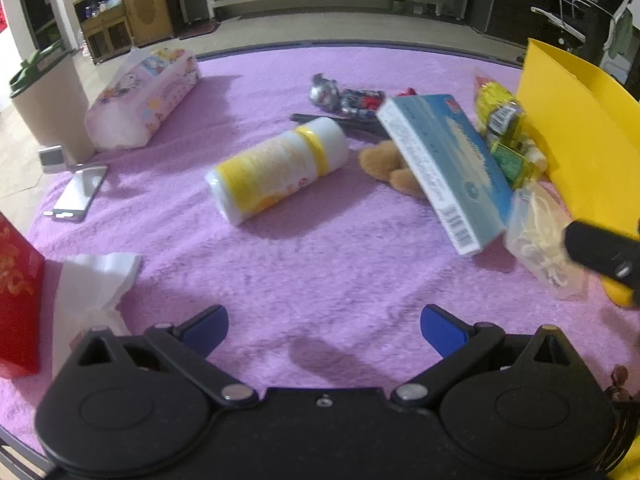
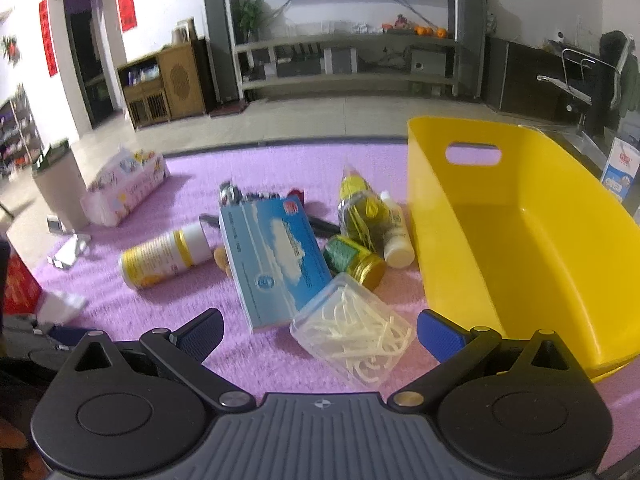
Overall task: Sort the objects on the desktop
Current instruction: 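Move the left tool toward the blue-white medicine box and open it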
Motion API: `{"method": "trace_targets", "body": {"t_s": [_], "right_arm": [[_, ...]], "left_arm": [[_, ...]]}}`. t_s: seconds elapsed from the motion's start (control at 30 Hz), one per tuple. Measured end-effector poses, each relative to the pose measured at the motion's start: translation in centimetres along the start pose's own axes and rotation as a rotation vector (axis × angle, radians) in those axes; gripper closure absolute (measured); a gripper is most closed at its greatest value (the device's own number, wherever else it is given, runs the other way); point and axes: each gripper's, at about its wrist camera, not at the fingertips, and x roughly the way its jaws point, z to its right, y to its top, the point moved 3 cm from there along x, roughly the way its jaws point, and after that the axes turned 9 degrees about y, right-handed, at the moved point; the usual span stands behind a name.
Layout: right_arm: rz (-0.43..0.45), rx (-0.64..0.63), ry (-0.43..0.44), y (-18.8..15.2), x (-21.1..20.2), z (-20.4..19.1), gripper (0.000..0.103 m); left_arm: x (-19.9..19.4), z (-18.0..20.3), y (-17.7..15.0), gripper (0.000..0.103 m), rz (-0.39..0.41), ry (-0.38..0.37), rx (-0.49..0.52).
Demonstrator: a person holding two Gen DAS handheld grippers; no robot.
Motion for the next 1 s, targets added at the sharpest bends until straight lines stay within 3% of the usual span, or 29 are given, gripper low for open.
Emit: {"method": "trace_targets", "body": {"t_s": [0.17,0.33,0.47,0.57,0.73,1.0], "right_arm": [[0.051,0.051,0.053,0.5,-0.2,0.5,0.000],[0.113,0.018,0.072,0.7,-0.4,-0.3,0.000],[0.185,0.036,0.108,1.4,-1.0,0.2,0.000],[0.227,0.057,0.097,1.6,-1.5,0.8,0.000],[0.229,-0.034,0.020,1.8,-1.9,0.5,0.000],[0.226,0.014,0.010,1.9,-2.6,1.6,0.000]], "left_arm": [[0.0,-1.2,0.1,0.001,0.017,0.043,-0.020],[0.1,-0.8,0.1,0.002,0.000,-0.054,-0.006],[0.0,0.0,-0.2,0.000,0.004,-0.084,-0.025],[-0.2,0.3,-0.1,0.000,0.024,-0.116,-0.062],[0.0,0.8,0.3,0.000,0.026,-0.155,-0.117],[-0.4,2.9,2.0,0.000,0.067,-0.157,-0.037]]}}
